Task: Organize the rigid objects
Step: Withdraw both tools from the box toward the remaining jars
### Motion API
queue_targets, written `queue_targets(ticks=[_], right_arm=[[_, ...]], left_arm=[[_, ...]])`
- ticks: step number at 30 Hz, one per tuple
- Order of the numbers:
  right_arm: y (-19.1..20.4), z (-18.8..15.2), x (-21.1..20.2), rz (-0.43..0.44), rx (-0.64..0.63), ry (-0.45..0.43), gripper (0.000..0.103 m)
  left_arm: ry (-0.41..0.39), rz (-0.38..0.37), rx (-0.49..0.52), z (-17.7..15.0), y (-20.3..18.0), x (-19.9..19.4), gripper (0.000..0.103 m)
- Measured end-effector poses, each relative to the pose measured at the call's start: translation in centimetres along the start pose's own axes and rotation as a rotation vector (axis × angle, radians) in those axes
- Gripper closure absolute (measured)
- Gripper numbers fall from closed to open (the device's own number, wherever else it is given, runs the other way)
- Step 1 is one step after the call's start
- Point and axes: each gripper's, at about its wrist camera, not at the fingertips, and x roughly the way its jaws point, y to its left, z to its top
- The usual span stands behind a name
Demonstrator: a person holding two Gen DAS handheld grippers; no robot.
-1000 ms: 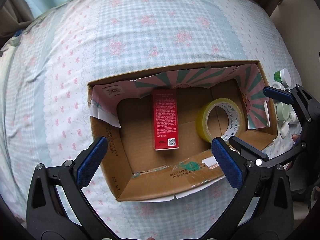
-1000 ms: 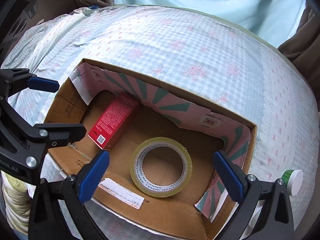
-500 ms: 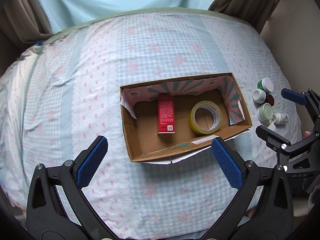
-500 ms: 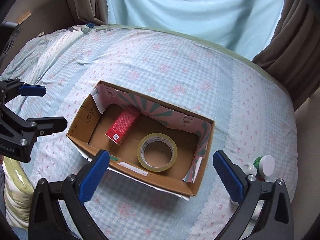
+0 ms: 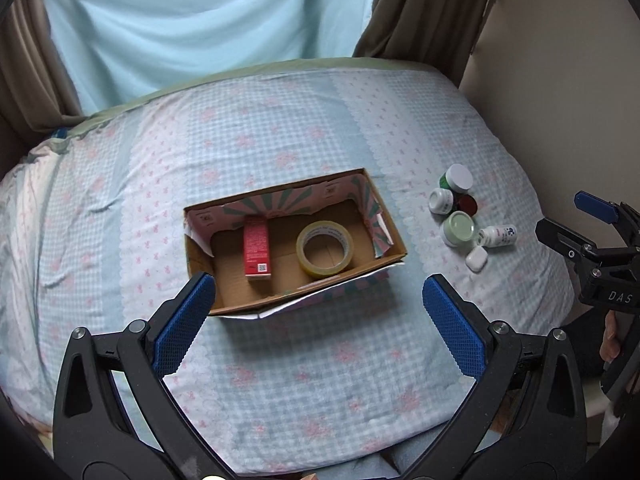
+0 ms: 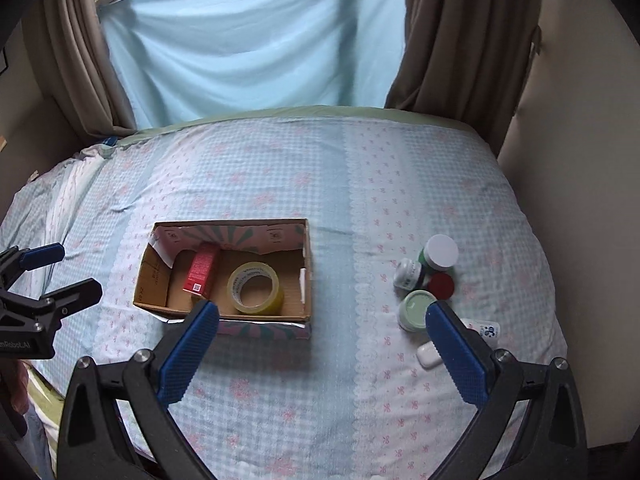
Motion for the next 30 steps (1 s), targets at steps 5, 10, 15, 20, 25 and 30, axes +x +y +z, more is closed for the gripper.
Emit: queue_targets(ticks=[5, 10, 15, 20, 25, 30], right_arm=[[-5.3, -0.8, -1.8, -0.044, 0.025, -0.030, 0.000], [-10.7, -1.3, -1.3, -0.031, -0.001, -0.026, 0.000], [-15.9, -1.0, 0.9, 0.039, -0.060, -0.020, 0.000], [-20.3, -0.6, 4.6, 0.084, -0.142, -0.022, 0.000], [-23.2, -0.7, 8.7, 0.123, -0.248, -0.012, 0.000], [-24.9, -2.2, 13.5, 0.161, -0.330, 0.023, 0.000]], left_arm=[[-0.010, -0.015, 0.038, 0.2, -5.1, 0.3, 0.000], [-0.018, 0.005, 0.045, 0.6, -10.4, 1.6, 0.000], [0.003, 0.032, 0.009, 0.7, -15.3, 4.4, 0.000], [0.048, 0.050, -0.019, 0.6, -19.1, 8.6, 0.000], [0.083, 0.025, -0.021, 0.6, -21.5, 13.0, 0.000], [0.136, -0.009, 0.044, 0.5, -24.3, 19.5, 0.000]])
